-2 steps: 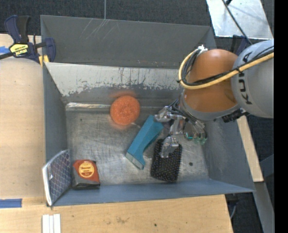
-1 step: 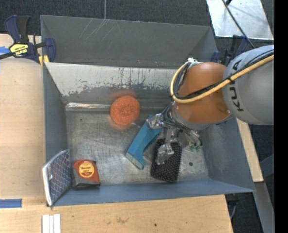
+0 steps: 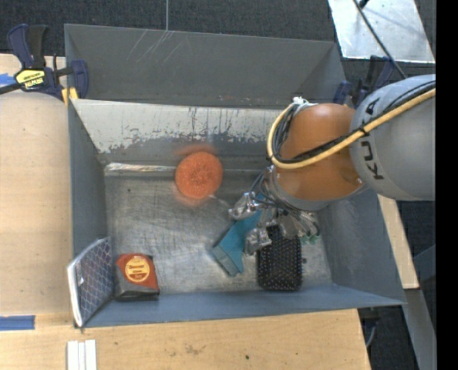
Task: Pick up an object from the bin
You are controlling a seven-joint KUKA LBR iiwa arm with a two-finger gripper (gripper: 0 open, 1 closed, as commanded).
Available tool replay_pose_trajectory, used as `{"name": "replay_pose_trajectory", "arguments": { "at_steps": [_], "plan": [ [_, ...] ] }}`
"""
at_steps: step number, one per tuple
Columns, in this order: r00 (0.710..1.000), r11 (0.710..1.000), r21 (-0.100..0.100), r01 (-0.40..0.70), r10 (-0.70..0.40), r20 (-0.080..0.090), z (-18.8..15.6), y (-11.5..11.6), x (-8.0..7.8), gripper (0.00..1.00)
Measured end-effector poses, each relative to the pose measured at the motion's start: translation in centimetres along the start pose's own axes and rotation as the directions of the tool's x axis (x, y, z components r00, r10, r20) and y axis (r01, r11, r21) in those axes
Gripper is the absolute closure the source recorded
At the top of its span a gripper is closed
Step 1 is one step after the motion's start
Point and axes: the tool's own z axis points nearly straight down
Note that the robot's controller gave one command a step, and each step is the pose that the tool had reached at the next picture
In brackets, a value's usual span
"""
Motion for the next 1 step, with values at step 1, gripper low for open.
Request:
{"name": "replay_pose_trajectory", "arguments": {
  "at_steps": [1],
  "plan": [
    [1.000, 1.000, 0.000, 0.000, 0.000, 0.000, 0.01, 0.00, 0.00, 1.00]
  ]
}}
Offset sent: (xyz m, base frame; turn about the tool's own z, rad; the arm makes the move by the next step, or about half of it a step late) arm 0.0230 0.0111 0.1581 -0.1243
